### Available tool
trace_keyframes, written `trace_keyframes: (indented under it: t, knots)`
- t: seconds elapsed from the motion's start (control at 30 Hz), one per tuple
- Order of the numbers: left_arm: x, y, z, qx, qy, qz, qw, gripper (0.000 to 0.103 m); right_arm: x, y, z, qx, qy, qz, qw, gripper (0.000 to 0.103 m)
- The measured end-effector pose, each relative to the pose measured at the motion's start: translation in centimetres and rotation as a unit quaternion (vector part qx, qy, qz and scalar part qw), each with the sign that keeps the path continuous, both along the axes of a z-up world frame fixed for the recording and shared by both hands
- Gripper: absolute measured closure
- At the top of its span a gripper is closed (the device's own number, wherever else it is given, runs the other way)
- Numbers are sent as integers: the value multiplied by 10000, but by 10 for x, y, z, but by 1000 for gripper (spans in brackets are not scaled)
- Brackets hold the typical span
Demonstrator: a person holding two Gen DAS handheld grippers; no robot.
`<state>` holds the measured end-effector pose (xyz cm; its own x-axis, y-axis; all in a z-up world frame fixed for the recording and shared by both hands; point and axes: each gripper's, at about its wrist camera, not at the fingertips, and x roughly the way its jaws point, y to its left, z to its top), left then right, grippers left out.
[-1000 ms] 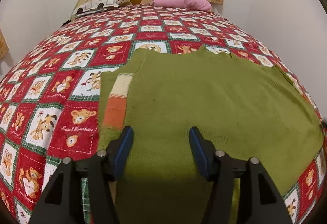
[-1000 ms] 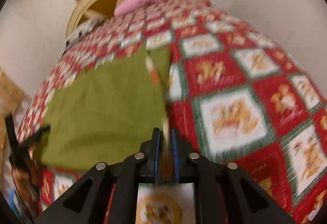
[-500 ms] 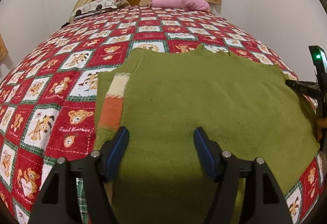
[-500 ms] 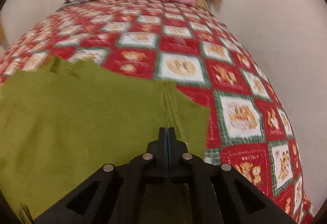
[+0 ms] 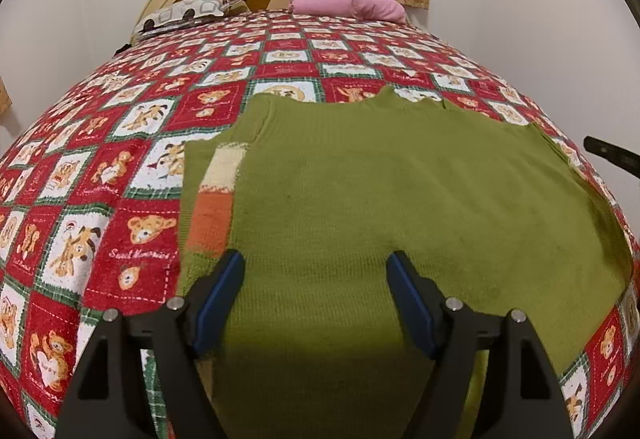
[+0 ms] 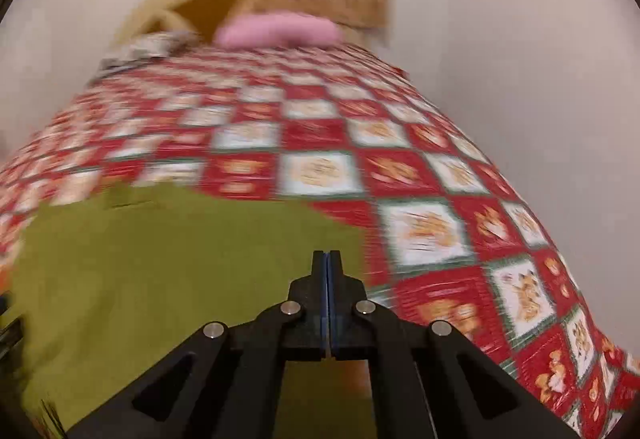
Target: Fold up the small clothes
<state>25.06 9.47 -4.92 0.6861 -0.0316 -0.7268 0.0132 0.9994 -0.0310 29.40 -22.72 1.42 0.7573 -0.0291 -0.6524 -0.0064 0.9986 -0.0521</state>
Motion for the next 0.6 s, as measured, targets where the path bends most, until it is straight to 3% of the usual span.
trace_keyframes:
  t: [0.17, 0.3, 0.33, 0.4, 0.43, 0.47, 0.53, 0.6]
  knots:
    - [0, 0, 1, -42, -15, 1, 10000, 25, -40, 56, -7, 503, 358, 947, 9936, 103]
    - [-7, 4, 5, -190, -111, 58, 9997, 25, -44, 71, -49, 326, 743, 923, 9924, 103]
    - [-11, 7, 8, -265, -171, 87, 9995, 25, -48, 71, -54, 283, 564, 937, 9936, 103]
    - [-21, 16, 15, -336, -331, 352, 9983, 23, -49, 72, -54, 264, 542, 916, 9940, 103]
    - [-27, 22, 18, -295, -405, 632, 9967, 10, -48, 72, -54, 251, 538, 913, 9941, 103]
    - [-36, 30, 22, -295, -518, 971, 9935, 4, -49, 72, -55, 237, 506, 916, 9942, 103]
    - [-52, 47, 27, -573, -737, 1242, 9879, 4, -50, 72, -55, 240, 482, 918, 9943, 103]
    - [-59, 55, 30, -594, -789, 1400, 9852, 4, -50, 70, -54, 288, 480, 920, 9942, 103]
